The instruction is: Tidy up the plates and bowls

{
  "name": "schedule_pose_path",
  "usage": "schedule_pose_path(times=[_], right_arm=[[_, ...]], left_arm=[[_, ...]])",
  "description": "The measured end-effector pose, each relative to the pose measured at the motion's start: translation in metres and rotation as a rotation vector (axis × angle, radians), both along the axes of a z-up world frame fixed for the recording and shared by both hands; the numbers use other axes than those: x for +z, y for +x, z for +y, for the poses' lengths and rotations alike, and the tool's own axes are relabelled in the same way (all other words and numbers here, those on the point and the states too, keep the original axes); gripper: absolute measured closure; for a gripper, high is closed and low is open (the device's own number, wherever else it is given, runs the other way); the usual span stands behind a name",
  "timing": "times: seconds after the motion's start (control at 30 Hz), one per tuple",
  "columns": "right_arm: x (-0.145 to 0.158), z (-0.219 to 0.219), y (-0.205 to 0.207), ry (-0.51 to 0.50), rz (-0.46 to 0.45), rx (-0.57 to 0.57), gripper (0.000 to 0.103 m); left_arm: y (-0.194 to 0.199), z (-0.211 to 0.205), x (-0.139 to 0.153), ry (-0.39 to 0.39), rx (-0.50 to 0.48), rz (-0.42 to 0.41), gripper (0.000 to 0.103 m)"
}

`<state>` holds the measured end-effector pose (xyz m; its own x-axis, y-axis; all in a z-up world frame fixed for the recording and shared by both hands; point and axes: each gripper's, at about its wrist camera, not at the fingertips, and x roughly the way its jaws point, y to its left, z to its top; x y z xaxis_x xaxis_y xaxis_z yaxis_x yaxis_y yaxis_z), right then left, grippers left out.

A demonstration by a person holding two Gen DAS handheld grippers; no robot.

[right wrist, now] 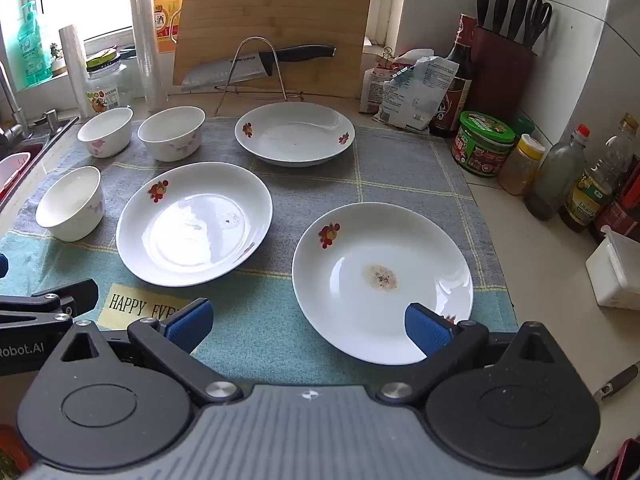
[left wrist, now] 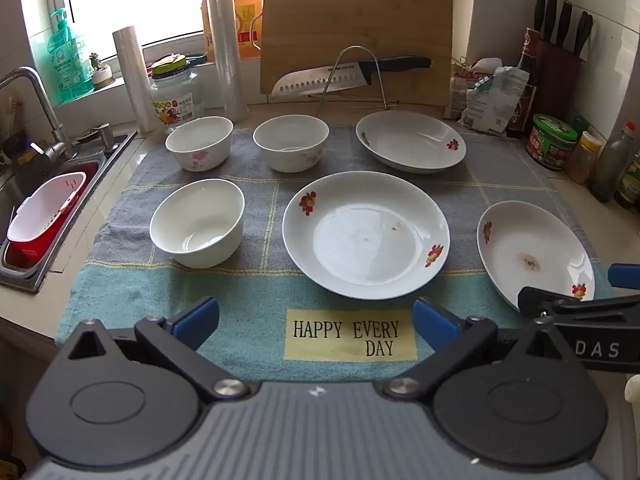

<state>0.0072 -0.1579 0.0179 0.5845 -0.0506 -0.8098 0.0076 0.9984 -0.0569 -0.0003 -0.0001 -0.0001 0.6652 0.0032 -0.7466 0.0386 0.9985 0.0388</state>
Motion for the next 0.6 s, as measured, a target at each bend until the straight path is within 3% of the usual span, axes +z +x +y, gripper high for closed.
schedule_pose_path(times=[0.6], right_arm=[[0.0024,0.0012,0.0005,-0.005,-0.002,0.0,0.0]], left_arm=[[0.0002,0.001,-0.0007,-0.016,-0.001,0.011,0.001]])
